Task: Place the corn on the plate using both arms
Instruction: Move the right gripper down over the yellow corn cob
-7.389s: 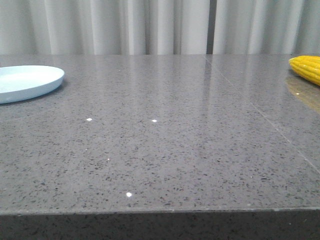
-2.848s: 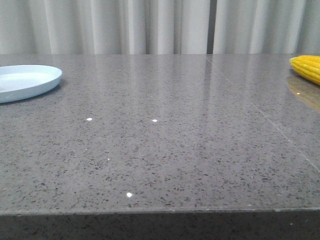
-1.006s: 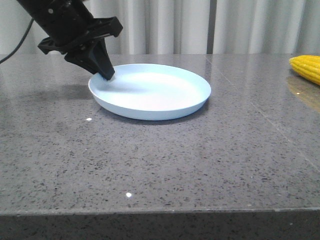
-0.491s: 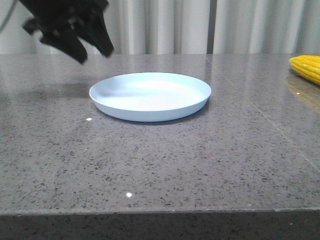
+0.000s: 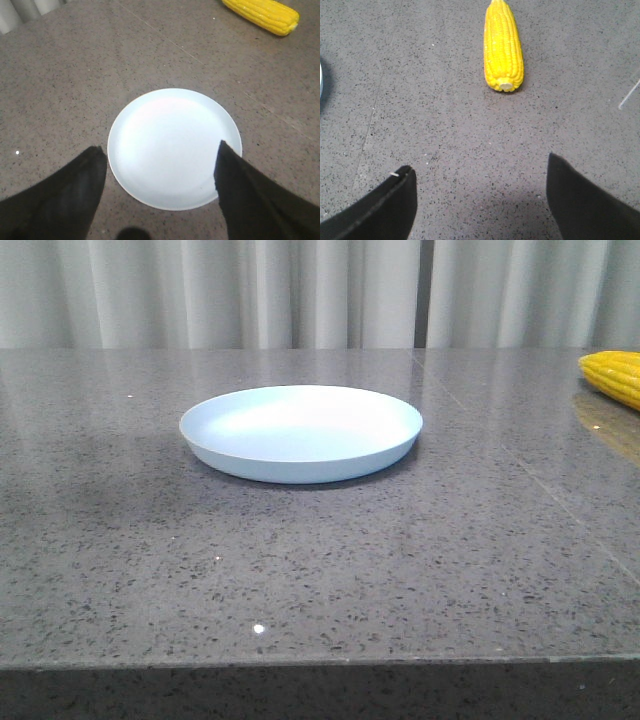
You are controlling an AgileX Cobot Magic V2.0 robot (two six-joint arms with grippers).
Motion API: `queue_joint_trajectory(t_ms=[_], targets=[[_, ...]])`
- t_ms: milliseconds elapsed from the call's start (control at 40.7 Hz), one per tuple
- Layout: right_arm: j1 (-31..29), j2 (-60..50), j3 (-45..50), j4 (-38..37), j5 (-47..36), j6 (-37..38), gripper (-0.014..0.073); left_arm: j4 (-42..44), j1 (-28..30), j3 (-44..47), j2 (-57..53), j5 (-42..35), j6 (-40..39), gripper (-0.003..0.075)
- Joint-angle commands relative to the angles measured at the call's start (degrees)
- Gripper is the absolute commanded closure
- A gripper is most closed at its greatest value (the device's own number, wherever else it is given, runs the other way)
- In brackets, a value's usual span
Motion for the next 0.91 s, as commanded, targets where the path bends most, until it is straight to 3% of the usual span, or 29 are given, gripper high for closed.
queue_joint_trajectory(t_ms=[0,466,884], targets=[[-0.19,0.34,-1.97,-0.6,-3.4,-0.2,0.0032,-0.57,-0.76,3.92,-7.26,-4.76,-0.68,0.0262],[-0.19,0.34,-1.97,-0.6,-3.6,-0.2,0.0032,-0.79,-0.76,23.44,-29.99,-5.43,-0.68,0.0262],[-0.19,0.34,-1.97,-0.54,-3.87,-0.2,0.0032,-0.79,-0.76,25.74,-32.3,-5.44,-0.68,0.0262]])
